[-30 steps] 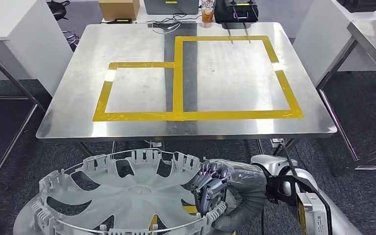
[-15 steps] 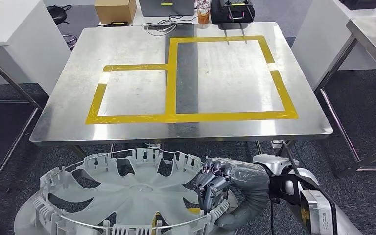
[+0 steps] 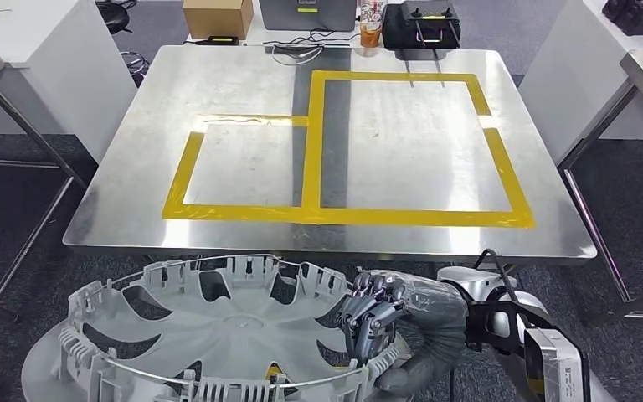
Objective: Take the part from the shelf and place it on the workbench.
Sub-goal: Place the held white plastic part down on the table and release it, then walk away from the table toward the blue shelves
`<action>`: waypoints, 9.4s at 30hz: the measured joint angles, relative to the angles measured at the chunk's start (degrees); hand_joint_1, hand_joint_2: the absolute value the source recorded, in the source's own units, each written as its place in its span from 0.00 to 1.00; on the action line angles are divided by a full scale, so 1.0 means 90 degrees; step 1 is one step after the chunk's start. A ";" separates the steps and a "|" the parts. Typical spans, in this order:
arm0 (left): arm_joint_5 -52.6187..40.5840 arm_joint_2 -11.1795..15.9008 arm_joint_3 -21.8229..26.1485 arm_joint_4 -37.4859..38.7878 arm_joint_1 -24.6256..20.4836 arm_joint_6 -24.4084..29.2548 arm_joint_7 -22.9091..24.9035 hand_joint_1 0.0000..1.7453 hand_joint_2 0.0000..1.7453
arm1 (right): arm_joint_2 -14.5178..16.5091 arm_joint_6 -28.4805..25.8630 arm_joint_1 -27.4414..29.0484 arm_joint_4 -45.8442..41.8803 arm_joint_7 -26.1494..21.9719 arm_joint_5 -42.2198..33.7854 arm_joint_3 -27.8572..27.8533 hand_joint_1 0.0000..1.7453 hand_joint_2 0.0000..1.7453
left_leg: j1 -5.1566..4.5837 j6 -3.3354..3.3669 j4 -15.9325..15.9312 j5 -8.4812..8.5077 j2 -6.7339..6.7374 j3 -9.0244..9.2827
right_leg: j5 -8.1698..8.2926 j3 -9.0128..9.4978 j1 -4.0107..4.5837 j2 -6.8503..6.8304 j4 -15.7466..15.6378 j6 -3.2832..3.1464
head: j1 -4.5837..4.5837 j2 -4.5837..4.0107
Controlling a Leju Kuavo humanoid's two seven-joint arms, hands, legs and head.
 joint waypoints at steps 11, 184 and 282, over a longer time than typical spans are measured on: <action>0.0000 -0.0008 -0.0045 -0.0002 0.0030 -0.0016 -0.0019 0.00 1.00 | -0.0013 0.0047 0.0025 -0.0049 -0.0025 -0.0019 -0.0049 1.00 1.00 | 0.0048 -0.0360 0.1782 -0.0587 0.0074 -0.1012 | -0.0038 0.0773 0.0038 0.0019 -0.0869 -0.0522 | -0.0008 0.0000; -0.0107 -0.0124 -0.1053 -0.0004 -0.0138 0.0605 -0.0745 0.00 0.00 | 0.3763 -0.2731 0.4907 0.2426 -0.0388 0.9838 -0.8283 0.00 0.00 | -0.0015 -0.0059 -0.0120 0.0633 0.0162 -0.0564 | -0.0527 0.1074 0.0000 0.0004 -0.0129 -0.0106 | -0.0016 0.0000; -0.9783 -0.1388 0.6949 -0.3154 0.0617 0.2069 0.3608 0.00 0.00 | 0.2004 -0.4247 0.3796 1.0165 0.3323 0.0747 -0.4212 0.00 0.00 | -0.0137 -0.0100 0.0020 0.0648 0.0220 -0.0646 | -0.0429 0.1666 0.0189 -0.0019 -0.1283 -0.0457 | 0.0121 0.0000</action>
